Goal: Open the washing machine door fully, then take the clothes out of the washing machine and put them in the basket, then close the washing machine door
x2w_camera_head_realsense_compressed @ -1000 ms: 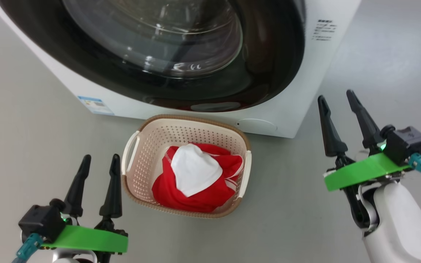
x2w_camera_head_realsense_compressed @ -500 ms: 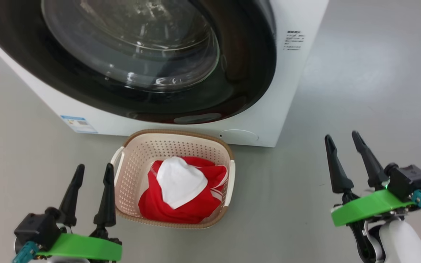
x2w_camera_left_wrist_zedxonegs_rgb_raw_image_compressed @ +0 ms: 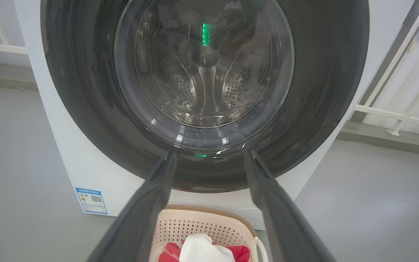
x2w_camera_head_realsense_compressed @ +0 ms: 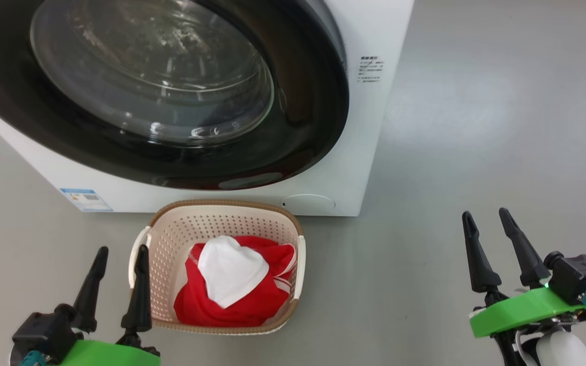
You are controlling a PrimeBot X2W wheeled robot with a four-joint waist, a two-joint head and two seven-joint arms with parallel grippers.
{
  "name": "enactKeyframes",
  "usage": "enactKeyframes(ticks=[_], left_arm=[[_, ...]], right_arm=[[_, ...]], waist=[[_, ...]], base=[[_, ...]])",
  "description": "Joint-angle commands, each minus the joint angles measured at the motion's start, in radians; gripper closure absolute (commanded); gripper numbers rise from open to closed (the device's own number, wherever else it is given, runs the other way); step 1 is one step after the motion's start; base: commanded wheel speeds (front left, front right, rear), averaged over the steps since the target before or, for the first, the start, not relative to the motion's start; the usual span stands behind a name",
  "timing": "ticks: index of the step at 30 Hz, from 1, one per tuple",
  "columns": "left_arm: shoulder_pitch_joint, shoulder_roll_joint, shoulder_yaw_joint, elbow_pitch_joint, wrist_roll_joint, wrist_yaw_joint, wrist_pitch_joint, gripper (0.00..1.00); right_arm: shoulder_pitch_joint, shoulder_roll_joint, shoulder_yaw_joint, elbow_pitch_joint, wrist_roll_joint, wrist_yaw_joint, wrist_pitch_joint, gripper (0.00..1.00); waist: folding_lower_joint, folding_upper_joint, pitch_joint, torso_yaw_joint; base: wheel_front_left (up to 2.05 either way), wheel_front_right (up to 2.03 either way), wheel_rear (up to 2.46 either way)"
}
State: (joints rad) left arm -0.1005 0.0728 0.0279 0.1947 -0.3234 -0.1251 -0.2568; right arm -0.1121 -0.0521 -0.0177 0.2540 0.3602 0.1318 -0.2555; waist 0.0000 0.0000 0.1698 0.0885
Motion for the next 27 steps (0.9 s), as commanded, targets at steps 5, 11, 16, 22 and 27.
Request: enactKeyframes(ticks=[5, 11, 16, 22, 27], left_arm=[[0.011, 0.025, 0.025, -0.034, 0.011, -0.006, -0.005, 0.00], [0.021, 0.029, 0.022, -0.036, 0.013, -0.006, -0.005, 0.00], [0.028, 0.032, 0.020, -0.039, 0.015, -0.006, -0.005, 0.00], [0.031, 0.032, 0.020, -0.040, 0.020, -0.006, -0.005, 0.00], [0.032, 0.032, 0.013, -0.040, 0.018, -0.006, -0.005, 0.00]], right_arm=[[0.024, 0.002, 0.013, -0.036, -0.002, -0.001, -0.006, 0.00], [0.053, 0.002, 0.002, -0.047, -0.004, -0.001, -0.006, 0.00], [0.068, 0.002, -0.004, -0.050, -0.004, -0.001, -0.006, 0.00], [0.070, 0.002, -0.005, -0.049, -0.002, -0.001, -0.006, 0.00], [0.071, 0.002, -0.006, -0.050, 0.000, -0.001, -0.006, 0.00]], waist=[[0.0000, 0.0000, -0.021, -0.019], [0.0000, 0.0000, -0.029, -0.027], [0.0000, 0.0000, -0.035, -0.031], [0.0000, 0.0000, -0.038, -0.035], [0.0000, 0.0000, -0.039, -0.035]], base=[[0.00, 0.00, 0.00], [0.00, 0.00, 0.00], [0.00, 0.00, 0.00], [0.00, 0.00, 0.00], [0.00, 0.00, 0.00]])
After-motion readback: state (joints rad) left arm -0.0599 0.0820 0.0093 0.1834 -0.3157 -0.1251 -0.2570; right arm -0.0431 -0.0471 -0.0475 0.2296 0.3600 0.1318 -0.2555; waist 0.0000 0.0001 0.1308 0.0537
